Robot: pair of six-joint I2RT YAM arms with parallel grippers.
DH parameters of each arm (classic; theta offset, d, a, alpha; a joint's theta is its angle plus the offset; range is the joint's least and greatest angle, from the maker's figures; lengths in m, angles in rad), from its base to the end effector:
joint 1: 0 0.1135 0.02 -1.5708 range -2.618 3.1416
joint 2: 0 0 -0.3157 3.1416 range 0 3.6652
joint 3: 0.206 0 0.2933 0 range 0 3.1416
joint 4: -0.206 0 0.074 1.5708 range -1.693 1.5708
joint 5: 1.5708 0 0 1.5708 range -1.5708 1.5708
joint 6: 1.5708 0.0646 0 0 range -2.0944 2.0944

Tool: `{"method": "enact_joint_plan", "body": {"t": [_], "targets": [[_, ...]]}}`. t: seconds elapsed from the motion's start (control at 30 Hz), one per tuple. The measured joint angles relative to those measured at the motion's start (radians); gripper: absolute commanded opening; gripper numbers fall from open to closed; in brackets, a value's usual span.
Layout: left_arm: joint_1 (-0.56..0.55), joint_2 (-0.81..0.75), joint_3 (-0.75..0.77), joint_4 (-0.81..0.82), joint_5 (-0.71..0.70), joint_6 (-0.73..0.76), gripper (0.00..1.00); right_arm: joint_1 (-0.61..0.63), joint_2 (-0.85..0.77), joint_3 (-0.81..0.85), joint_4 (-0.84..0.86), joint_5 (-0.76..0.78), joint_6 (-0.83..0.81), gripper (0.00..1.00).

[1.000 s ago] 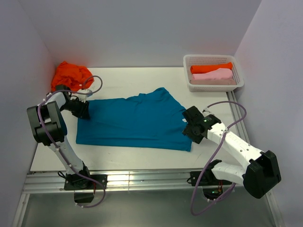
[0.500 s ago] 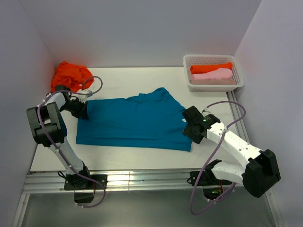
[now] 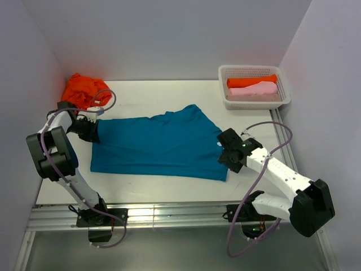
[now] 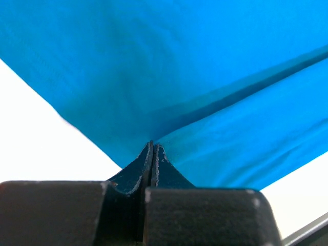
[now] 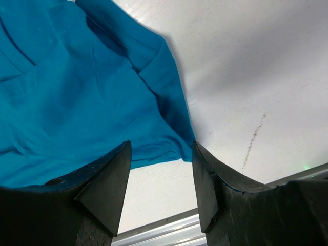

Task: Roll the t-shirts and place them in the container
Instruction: Fold the tshirt

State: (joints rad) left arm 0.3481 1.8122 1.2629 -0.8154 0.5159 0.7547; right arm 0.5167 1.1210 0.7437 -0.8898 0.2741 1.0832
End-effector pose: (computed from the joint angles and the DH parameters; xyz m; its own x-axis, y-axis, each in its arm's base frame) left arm 0.3853 0.1059 0.1939 -0.8085 0.3405 -0.4799 0.4833 0.8495 -0.2116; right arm 0.1934 0.0898 0.2178 -0.7467 0.5539 -0.3683 0.5432 0.8273 0.1432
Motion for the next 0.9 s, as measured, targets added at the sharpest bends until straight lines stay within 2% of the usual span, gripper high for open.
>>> {"method": "enact_joint_plan", "body": {"t": [0.5, 0.9], "targets": [[0.046, -0.005, -0.001, -0.029, -0.045, 0.000, 0.00, 0.000, -0.010, -0.018, 0.050, 0.010, -0.039, 0.58], [0.046, -0.001, -0.015, -0.032, -0.051, 0.003, 0.01, 0.002, 0.158, 0.085, 0.147, 0.010, -0.101, 0.59]]}}
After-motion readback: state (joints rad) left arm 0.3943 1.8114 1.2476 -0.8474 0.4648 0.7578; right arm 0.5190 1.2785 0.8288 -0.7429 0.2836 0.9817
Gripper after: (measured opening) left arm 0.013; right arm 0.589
